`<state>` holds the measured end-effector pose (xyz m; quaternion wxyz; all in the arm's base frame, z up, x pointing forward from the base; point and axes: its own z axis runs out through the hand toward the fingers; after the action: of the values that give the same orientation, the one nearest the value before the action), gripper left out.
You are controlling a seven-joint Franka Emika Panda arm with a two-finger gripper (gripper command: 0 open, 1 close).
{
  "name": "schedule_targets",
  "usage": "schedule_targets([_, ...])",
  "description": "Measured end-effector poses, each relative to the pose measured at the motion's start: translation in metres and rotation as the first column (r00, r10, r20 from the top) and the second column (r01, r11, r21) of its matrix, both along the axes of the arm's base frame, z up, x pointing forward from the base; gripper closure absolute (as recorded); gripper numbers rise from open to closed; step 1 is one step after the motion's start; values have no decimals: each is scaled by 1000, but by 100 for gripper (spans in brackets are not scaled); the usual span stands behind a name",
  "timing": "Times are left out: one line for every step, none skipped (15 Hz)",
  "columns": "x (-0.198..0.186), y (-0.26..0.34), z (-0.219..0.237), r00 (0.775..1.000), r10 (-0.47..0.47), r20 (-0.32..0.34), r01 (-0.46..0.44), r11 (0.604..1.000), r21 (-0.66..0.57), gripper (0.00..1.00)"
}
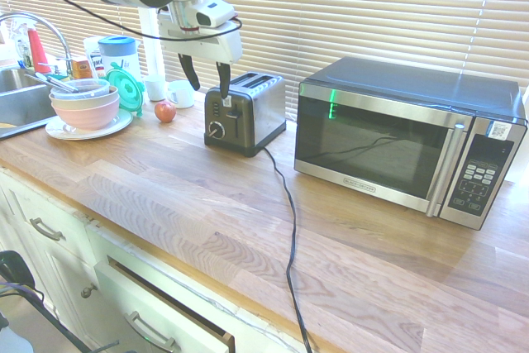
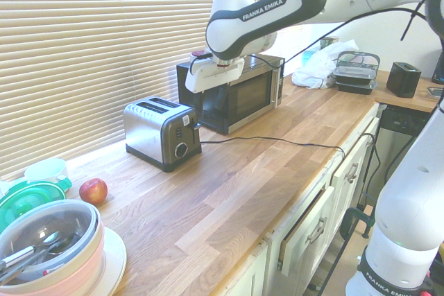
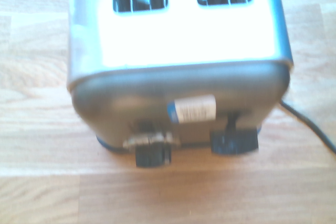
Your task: Press the toaster
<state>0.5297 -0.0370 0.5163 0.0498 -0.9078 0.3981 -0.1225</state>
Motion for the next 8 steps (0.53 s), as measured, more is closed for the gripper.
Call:
schedule_targets([6,-2,1,1000,-3,-5,3,1000,3,0])
schedule_targets([9,-4,1,1000,-7,-6,7,1000,5,0])
schedule_targets([12,-5,3,1000,-8,-7,8,1000,6,0])
schedule_targets([14,-5,5,1000,-8,-8,8,1000,6,0])
schedule_targets([18,-4,9,1000,-6,-4,6,1000,6,0])
schedule_targets([23,-3,14,1000,-2,0,2,1000,6,0])
schedule_targets([28,-2,18,1000,0,-1,0,1000,7,0])
schedule_targets([34,-2,22,1000,0,-5,0,1000,8,0])
